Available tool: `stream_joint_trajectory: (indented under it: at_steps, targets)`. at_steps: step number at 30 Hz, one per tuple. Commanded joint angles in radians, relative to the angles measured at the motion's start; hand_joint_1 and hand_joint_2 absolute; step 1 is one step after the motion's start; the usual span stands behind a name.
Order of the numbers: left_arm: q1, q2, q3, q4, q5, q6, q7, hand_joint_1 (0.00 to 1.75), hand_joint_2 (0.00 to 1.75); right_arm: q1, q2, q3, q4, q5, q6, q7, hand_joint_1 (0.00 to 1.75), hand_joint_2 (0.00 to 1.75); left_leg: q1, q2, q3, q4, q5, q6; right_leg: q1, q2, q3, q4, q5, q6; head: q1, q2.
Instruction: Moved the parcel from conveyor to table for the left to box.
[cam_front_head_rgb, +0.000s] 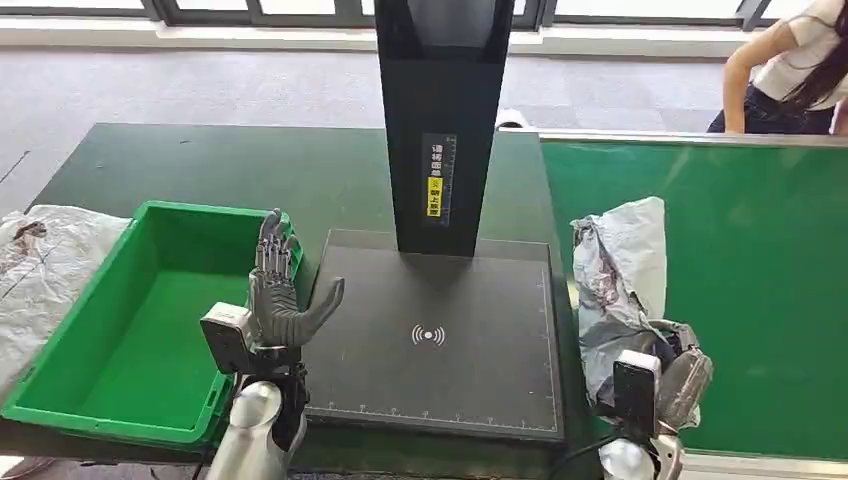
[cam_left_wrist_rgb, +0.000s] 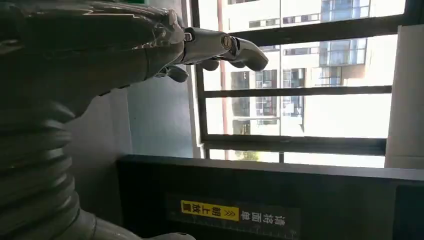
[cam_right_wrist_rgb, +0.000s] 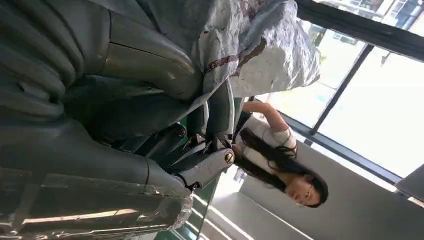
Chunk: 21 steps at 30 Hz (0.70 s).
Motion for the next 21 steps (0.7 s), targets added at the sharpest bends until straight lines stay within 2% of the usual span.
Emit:
stream_joint_trajectory:
  at_steps: [1,11,12,16,21]
  targets:
    - [0.032,-0.04,0.031,0.036,0.004,-0.004,0.002,0.0,1.75,-0.002,0.005,0.017,-0.01,-0.003,0.003,0.002,1.75,1.75,0.0,0.001,0.002,-0.002,0.0,0.0,0.0,0.001,0.002,-0.002,0.0,0.0,0.0,0.0]
    - [0.029,-0.04,0.027,0.039,0.002,-0.005,0.002,0.0,1.75,0.014,0.007,0.042,-0.043,-0.014,0.004,-0.018,1.75,1.75,0.0,0.001,0.002,-0.002,0.0,0.001,0.0,0.001,0.002,-0.002,0.0,0.0,0.0,0.0]
    - [0.023,-0.041,0.024,0.049,0.003,-0.012,0.002,0.0,1.75,0.023,0.015,0.066,-0.077,-0.04,0.014,-0.048,1.75,1.75,0.0,0.002,0.002,-0.003,0.0,0.001,0.0,0.001,0.002,-0.003,0.001,0.0,0.0,0.0]
    - [-0.001,-0.044,0.012,0.08,0.0,-0.018,0.002,0.0,1.75,0.037,0.026,0.171,-0.135,-0.006,0.028,-0.059,1.75,1.75,-0.001,0.002,0.003,-0.004,0.001,0.001,0.0,0.001,0.002,-0.003,0.001,-0.001,0.0,0.0]
    - [-0.019,-0.043,0.003,0.096,0.005,-0.022,0.002,0.0,1.75,0.006,0.028,0.294,-0.08,0.06,0.061,-0.043,1.75,1.75,0.0,0.002,0.001,-0.002,0.0,0.0,0.0,0.002,0.0,-0.001,0.001,-0.001,0.0,0.0]
